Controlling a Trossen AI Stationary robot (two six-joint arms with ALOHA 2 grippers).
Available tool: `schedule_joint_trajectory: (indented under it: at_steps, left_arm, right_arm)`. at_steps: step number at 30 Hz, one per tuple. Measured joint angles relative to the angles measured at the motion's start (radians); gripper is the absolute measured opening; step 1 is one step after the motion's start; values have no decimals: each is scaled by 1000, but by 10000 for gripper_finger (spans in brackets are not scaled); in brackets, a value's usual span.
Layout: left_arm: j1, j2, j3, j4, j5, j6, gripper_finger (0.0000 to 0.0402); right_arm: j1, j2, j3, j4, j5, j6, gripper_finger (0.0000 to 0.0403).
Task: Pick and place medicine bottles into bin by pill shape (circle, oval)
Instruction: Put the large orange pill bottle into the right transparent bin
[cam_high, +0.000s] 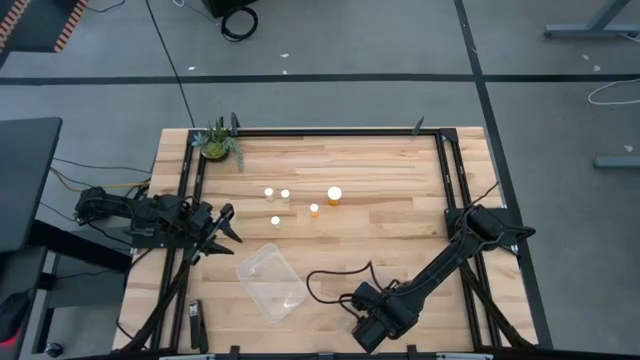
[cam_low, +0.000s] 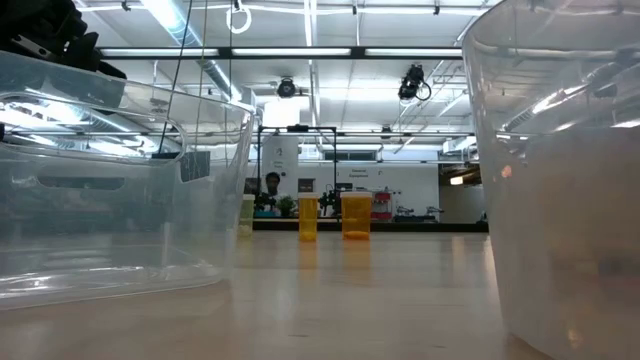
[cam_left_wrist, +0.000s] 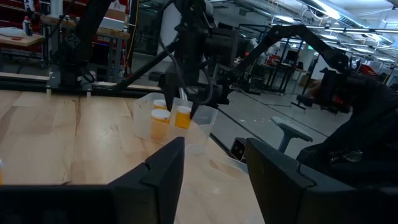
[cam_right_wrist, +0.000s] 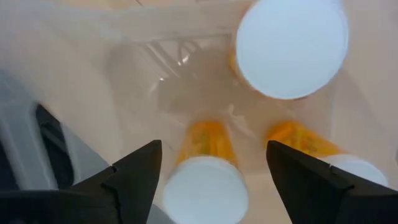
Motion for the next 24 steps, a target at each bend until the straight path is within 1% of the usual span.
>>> schedule_joint_trajectory:
  at_steps: [6,13,24]
  left_arm:
    - [0,0,0,0,0,0,179]
    - [0,0,0,0,0,0,177]
    - [0,0,0,0,0,0,179]
  right_arm:
    - [-11,-1,65,-38,33,-29,296]
    - [-45,-2,141,-140,52,-89,297]
    - [-145,-2,154,-158,116,-333,287]
